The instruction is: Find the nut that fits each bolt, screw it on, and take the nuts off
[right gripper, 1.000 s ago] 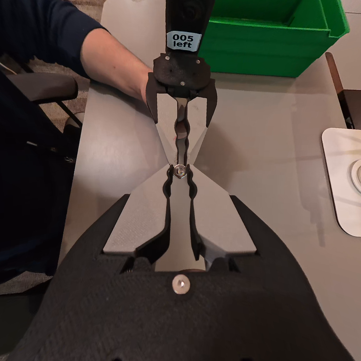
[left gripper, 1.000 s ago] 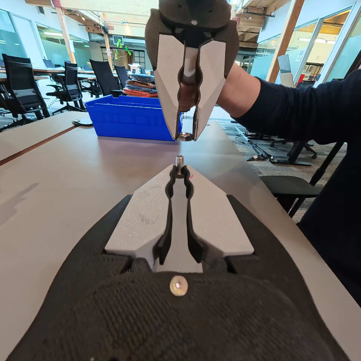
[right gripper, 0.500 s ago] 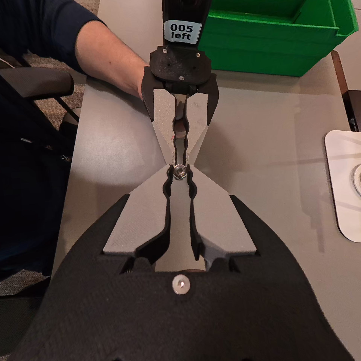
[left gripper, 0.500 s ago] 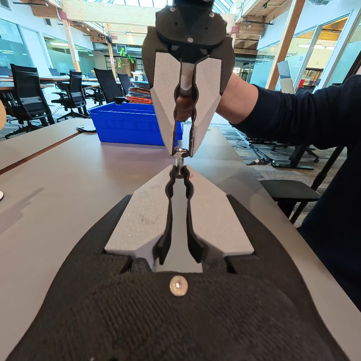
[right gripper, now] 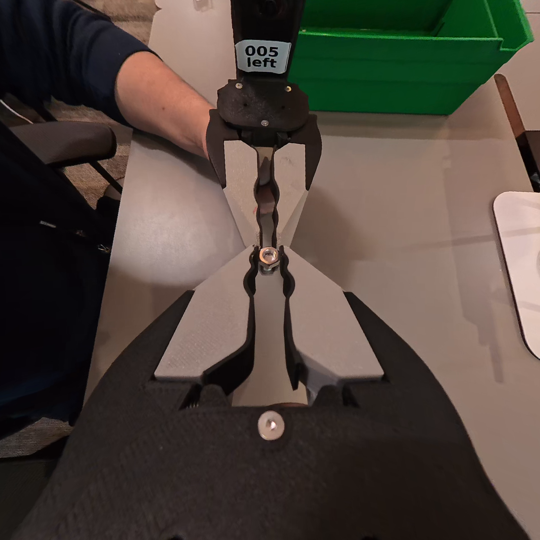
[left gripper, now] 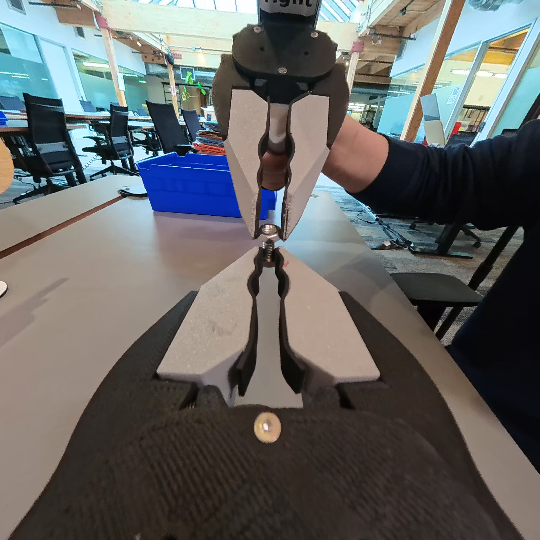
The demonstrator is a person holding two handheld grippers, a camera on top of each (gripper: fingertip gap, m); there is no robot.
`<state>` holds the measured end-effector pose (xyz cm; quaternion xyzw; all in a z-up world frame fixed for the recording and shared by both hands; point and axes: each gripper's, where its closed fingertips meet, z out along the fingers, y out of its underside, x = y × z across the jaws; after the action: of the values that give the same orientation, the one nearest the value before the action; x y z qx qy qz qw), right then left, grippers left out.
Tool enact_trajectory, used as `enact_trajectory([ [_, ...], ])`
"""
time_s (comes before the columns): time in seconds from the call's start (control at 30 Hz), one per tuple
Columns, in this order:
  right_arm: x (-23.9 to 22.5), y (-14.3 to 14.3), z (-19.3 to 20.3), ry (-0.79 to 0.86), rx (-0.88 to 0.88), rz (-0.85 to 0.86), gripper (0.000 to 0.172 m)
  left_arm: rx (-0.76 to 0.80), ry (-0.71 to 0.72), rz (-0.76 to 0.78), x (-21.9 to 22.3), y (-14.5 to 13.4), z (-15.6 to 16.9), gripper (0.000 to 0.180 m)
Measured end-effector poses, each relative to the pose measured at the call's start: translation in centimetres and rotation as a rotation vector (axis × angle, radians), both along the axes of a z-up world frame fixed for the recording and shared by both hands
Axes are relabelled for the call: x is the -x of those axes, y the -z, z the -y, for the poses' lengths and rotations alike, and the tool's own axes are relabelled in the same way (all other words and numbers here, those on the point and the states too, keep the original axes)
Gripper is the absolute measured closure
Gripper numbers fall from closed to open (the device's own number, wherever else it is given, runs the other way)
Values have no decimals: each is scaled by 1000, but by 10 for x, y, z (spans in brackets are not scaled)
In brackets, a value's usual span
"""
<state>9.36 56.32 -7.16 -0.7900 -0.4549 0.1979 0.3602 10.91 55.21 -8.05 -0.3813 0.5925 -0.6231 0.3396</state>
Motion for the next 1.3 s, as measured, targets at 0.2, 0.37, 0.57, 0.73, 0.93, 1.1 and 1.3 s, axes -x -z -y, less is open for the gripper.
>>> enact_trajectory([
  [0.2,2,-9,0,1,-20,-81,161,37,6,25,2,-8,0,175],
  [0.37,2,-9,-3,14,-33,-130,161,44,-2,28,2,-9,-3,175],
  [0.57,2,-10,-4,24,-47,-177,161,39,-12,31,2,-9,-4,175],
  [0.73,2,-13,-5,33,-64,-210,161,40,-24,41,2,-11,-5,175],
  [0.93,0,-8,-8,59,-66,-198,161,20,-47,24,0,-6,-7,175],
  [1.1,-1,-10,-9,77,-94,-196,161,10,-65,33,0,-8,-8,175],
  [1.3,-2,-8,-11,94,-102,-205,161,7,-73,17,-2,-5,-10,175],
])
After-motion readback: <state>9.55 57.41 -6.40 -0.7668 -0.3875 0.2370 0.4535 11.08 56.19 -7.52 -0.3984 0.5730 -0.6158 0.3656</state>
